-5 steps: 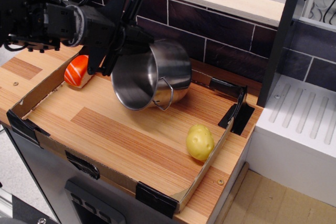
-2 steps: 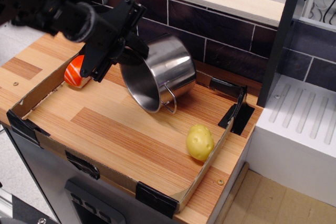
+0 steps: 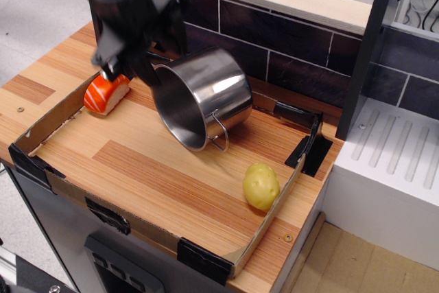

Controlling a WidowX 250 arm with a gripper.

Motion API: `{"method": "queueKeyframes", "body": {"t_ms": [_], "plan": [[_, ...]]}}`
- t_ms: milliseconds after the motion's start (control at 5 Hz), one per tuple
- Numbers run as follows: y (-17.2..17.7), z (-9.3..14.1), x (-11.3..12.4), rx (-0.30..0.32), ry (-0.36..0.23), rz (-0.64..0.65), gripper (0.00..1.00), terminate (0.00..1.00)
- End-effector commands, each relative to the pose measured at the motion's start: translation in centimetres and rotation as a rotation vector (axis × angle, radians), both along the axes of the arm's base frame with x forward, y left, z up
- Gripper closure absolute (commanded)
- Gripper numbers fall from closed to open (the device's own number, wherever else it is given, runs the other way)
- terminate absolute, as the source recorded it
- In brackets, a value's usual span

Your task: Topple metal pot

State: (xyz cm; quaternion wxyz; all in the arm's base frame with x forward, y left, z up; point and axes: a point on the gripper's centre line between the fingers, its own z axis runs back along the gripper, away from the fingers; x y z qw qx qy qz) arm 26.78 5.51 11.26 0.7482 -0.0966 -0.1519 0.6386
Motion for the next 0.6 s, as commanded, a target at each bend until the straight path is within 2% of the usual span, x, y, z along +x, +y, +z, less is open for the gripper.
{"method": "queueKeyframes", "body": {"t_ms": [0,200,400], "plan": [[1.0,7.0,3.3,-0.007,0.079,0.163,0.00,0.00],[1.4,9.6,4.6,0.023,0.129,0.177,0.00,0.00],[1.4,9.6,4.6,0.023,0.129,0.177,0.00,1.00]]}}
